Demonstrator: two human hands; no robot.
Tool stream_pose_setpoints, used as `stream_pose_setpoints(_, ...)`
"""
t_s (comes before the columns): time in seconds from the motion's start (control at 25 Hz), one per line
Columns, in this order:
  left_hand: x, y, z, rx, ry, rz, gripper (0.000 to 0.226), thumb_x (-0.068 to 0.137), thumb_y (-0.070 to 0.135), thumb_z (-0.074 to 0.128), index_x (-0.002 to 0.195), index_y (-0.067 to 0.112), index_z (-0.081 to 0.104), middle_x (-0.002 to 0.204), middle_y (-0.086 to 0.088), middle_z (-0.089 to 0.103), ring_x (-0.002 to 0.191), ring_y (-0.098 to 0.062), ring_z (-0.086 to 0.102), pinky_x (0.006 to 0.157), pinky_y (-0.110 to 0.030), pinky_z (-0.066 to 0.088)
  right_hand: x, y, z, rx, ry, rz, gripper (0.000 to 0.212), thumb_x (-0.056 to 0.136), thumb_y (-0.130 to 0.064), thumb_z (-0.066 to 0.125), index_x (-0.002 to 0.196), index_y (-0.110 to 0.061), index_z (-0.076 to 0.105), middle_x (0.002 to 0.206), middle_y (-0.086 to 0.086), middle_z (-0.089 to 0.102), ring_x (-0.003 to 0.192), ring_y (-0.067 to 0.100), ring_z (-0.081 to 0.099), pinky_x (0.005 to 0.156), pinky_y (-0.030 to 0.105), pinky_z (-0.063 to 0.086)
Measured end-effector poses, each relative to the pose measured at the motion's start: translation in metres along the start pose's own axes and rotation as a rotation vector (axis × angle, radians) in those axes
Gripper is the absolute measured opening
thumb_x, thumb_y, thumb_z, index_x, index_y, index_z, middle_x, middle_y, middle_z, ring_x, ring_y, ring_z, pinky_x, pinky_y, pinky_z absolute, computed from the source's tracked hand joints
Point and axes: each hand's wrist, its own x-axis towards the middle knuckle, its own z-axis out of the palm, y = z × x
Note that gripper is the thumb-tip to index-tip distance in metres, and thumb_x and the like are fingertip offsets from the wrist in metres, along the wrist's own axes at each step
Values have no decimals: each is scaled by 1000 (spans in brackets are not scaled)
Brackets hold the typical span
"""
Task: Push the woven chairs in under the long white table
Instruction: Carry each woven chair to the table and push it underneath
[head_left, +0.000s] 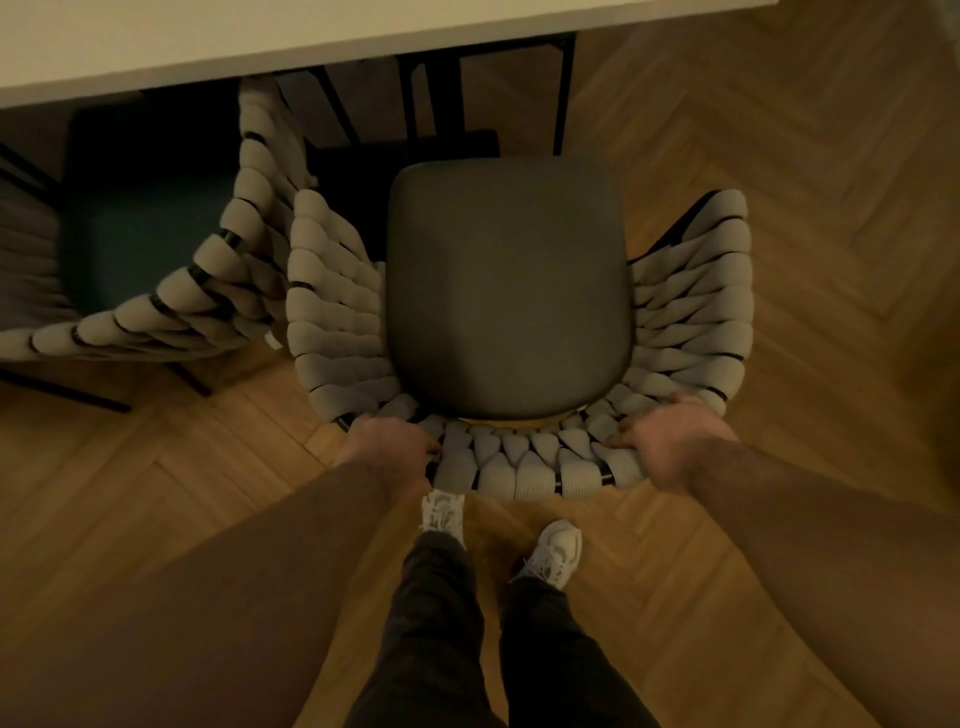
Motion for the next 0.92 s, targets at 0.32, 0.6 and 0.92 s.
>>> stream_pose_setpoints(0.32, -10, 4, 22, -58, 40, 6, 56, 96, 45, 63, 150, 43, 51, 134, 2, 66, 121, -22, 61, 103, -41, 46, -2, 1, -4, -38, 14, -45, 63, 104, -24, 48, 156, -57, 37, 157, -23, 48, 148, 14, 42, 123, 43, 24)
stream_pose_setpoints(0.6, -30, -15, 18, -127, 120, 63, 56, 98, 59, 55, 151, 41, 51, 157, 11, 49, 156, -17, 26, 126, -52, -11, -10, -25, -18, -12, -23, 4, 55, 93, -27, 58, 145, -45, 51, 133, -9, 65, 129, 20, 56, 118, 49, 31)
stream_pose_setpoints(0.92, -16, -92, 50, -1256, 522, -515, 106, 85, 30, 84, 164, 33, 14, 170, -1, 24, 149, -31, 36, 114, -52, 46, 13, -126, -36, 362, 36, -133, 67, 91, -34, 60, 156, -37, 42, 147, 2, 59, 130, 26, 57, 103, 41, 51)
